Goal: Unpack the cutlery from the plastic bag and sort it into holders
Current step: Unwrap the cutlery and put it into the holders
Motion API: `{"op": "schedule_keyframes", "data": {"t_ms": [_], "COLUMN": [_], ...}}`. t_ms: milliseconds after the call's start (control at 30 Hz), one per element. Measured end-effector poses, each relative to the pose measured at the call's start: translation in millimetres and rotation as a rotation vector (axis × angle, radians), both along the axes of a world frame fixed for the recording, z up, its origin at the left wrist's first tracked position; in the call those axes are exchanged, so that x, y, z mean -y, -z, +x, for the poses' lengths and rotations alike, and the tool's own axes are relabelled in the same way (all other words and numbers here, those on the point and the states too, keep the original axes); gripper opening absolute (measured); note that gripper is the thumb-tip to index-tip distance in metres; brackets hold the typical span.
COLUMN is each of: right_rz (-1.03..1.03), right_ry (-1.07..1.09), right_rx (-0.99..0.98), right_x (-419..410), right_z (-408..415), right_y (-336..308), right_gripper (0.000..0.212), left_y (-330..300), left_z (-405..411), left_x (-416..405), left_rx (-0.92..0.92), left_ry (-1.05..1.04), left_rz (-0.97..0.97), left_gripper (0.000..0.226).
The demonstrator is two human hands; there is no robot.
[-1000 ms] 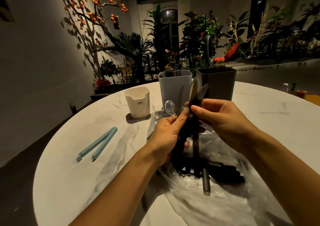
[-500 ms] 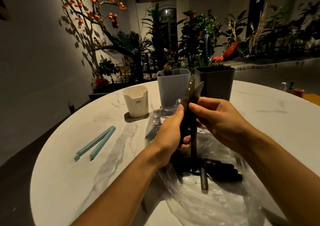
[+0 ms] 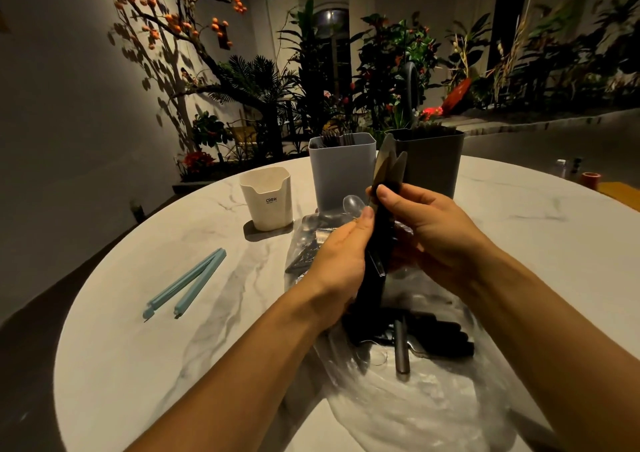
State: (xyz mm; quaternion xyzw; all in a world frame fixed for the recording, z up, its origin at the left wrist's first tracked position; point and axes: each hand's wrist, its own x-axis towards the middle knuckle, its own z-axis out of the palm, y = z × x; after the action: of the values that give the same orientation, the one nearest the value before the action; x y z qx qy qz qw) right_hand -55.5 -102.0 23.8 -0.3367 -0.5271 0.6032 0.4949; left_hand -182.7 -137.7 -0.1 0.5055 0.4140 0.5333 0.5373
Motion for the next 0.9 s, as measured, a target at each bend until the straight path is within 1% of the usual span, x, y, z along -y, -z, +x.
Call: {"op": "schedule_keyframes", "data": {"t_ms": [33,100,167,233,333,400,467,533,600,700,800,867,900], "right_rz": [0.005,0.046,0.101,0.103,0.086,0.120,0.159,0.200,0.200,0.152,0.105,0.126,0.142], "right_ry": [0.000,0.003,-0.012,-0.069,-0.171,-0.175,-0.169,-0.152,-0.135,-0.144,-0.174,-0.144,-0.122], "right_rx": [-0.016,-0.009,0.081,0.141,0.105,0.134,0.228,0.376,0.436,0.354,0.133,0.124,0.151], "right_x": [-1,-3,-6,-8,-10,-11,-13,-15,-19,-25,-28,-32,-35], "right_z": [0,0,2,4,11,16,20,24,29,40,48,52,55], "right_y": [-2,-6,-11,-18,-31,-40,-48,-54,-58,-62,-68,-72,-75], "right_gripper": [0.020,0.018,0.018,0.018,0.020,0.021,0.021,0.019,0.019,0.019,0.025,0.026,0.022], "left_y": [-2,-6,-8,-11,-18,-22,-26,-31,-38,-48,-57,-63,-66], "left_z": [2,3,2,1,3,6,8,12,16,26,33,37,40], "left_x": [0,1,-1,-3,-5,-9,-14,-19,-21,-26,-37,-44,-48], "left_rx": [0.049,0.071,0.014,-0.033,-0.047,-0.045,-0.053,-0.061,-0.077,-0.101,-0.104,-0.096,-0.106], "left_ry": [0.023,0.039,-0.021,-0.063,-0.063,-0.074,-0.118,-0.143,-0.147,-0.099,-0.050,-0.020,-0.012], "left_rz": [-0.025,-0.070,-0.093,-0.070,-0.029,-0.009,0.003,0.019,0.025,0.017,0.004,-0.014,-0.014], "left_gripper": [0.036,0.044,0.052,0.056,0.053,0.050,0.048,0.044,0.039,0.038,0.042,0.042,0.041]}}
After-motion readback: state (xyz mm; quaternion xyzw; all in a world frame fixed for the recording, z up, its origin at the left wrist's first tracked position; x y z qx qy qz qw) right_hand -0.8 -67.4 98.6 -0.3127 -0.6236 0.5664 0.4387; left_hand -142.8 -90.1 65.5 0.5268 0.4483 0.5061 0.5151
